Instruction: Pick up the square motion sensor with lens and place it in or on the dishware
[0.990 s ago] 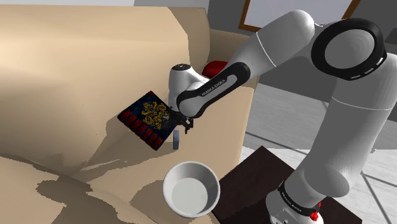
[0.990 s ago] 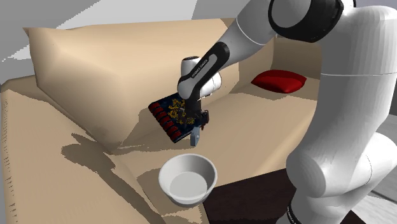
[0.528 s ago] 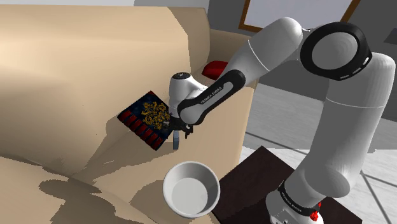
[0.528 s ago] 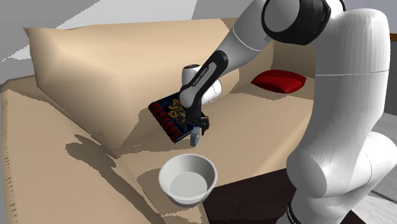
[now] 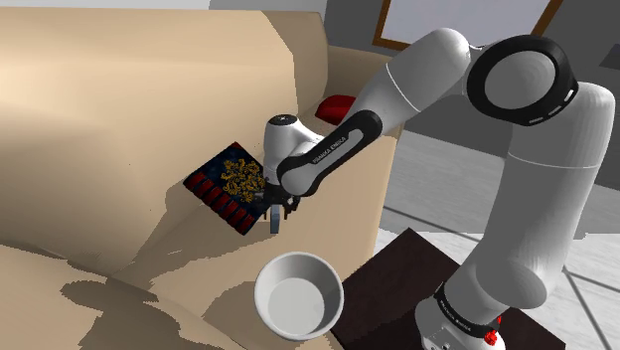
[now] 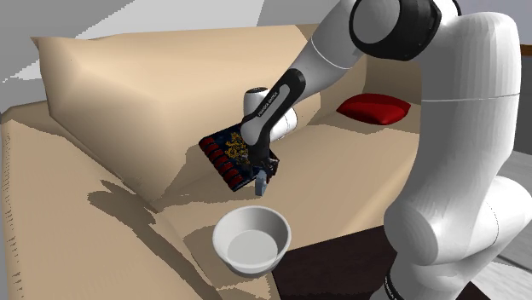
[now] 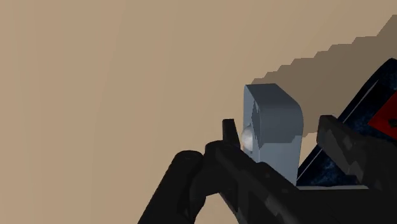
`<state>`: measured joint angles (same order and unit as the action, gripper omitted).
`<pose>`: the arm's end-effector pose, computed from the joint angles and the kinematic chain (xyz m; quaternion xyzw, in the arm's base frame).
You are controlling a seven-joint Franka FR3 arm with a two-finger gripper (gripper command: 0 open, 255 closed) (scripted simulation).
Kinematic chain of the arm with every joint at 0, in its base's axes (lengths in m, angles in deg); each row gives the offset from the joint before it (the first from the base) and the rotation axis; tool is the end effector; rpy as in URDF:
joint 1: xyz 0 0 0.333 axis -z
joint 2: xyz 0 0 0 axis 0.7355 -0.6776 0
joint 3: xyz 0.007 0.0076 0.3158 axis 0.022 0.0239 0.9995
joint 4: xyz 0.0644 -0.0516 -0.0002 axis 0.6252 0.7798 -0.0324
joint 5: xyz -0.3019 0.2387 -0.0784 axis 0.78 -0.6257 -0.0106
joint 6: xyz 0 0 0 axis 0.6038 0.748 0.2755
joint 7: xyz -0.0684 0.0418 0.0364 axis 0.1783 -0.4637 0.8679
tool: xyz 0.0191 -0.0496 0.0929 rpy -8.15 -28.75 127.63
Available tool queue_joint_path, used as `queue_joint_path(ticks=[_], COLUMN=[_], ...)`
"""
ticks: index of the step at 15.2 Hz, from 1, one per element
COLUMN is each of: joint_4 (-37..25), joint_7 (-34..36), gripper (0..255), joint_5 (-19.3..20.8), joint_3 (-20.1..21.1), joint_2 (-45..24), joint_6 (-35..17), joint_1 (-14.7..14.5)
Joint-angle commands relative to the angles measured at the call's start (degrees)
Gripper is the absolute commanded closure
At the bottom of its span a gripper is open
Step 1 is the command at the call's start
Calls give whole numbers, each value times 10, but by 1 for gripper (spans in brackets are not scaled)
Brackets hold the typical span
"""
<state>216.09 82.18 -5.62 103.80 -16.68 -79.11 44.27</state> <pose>0.5169 0.1992 0.2387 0.9584 -0.2852 0.0123 0.0077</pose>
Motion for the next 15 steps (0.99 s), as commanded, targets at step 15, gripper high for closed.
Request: queue_joint_path(ticks=[15], joint_4=[-3], joint_7=[-17], gripper=[255], joint_5=[-23], joint_3=[11], joint_2=[38], joint_6=[38], joint_1=[8])
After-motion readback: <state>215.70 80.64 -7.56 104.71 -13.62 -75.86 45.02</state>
